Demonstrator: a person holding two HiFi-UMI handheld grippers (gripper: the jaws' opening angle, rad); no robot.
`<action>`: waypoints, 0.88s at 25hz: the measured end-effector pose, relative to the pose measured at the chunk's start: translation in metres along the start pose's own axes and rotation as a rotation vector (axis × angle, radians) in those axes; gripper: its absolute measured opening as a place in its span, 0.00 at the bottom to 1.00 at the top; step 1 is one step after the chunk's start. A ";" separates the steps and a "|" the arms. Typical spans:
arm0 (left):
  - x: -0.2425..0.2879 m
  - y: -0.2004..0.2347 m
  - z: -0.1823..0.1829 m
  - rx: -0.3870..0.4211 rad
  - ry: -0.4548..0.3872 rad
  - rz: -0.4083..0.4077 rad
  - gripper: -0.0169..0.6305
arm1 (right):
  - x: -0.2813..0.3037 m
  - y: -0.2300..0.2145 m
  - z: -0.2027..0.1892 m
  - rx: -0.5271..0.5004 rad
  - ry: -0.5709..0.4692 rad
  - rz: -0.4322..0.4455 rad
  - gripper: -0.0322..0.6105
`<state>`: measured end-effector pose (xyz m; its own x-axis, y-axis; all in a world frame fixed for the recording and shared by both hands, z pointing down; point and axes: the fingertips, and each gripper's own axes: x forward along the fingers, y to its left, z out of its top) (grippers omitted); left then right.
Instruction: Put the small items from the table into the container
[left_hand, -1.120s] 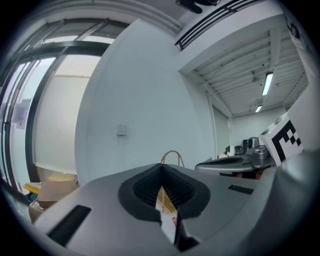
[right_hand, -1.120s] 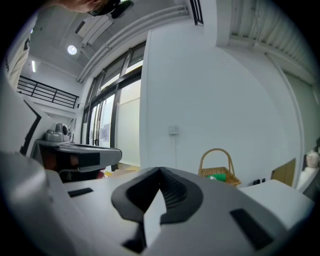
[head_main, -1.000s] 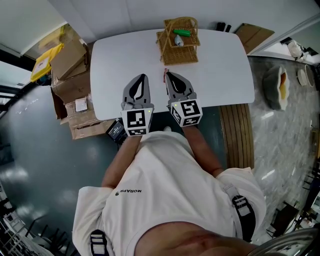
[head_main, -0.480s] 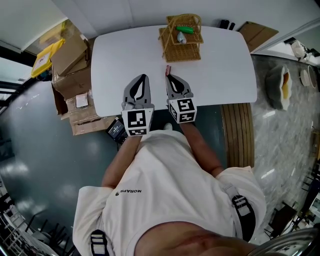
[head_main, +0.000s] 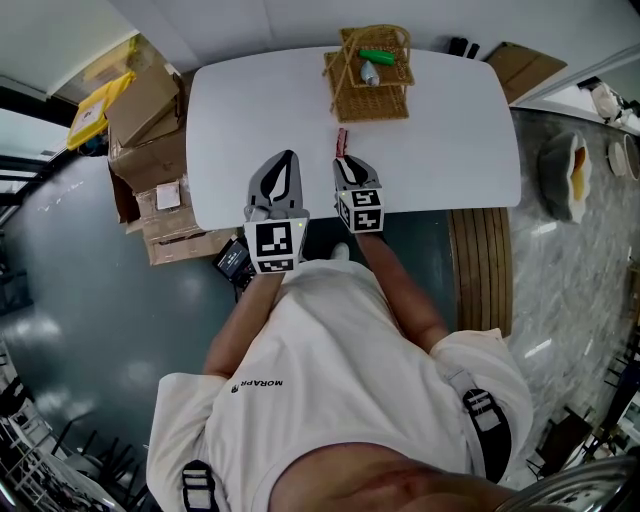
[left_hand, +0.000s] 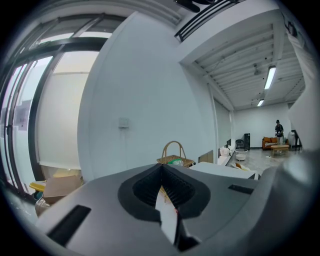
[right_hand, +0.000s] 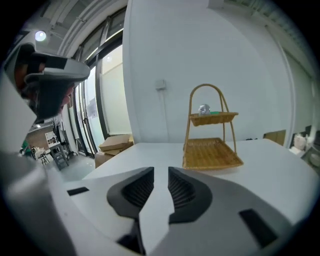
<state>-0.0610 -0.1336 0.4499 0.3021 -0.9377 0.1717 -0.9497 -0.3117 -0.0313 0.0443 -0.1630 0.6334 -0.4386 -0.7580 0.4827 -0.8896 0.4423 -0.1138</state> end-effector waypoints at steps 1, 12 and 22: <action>0.001 0.001 -0.001 -0.002 0.003 0.000 0.03 | 0.004 -0.003 -0.006 0.005 0.017 -0.006 0.18; 0.006 0.004 -0.012 0.004 0.039 0.006 0.03 | 0.044 -0.031 -0.050 0.083 0.124 -0.076 0.26; 0.011 0.010 -0.019 0.002 0.056 0.022 0.03 | 0.076 -0.050 -0.082 0.138 0.204 -0.141 0.29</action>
<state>-0.0685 -0.1444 0.4698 0.2762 -0.9342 0.2260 -0.9557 -0.2917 -0.0379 0.0656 -0.2032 0.7472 -0.2875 -0.6892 0.6650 -0.9550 0.2593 -0.1442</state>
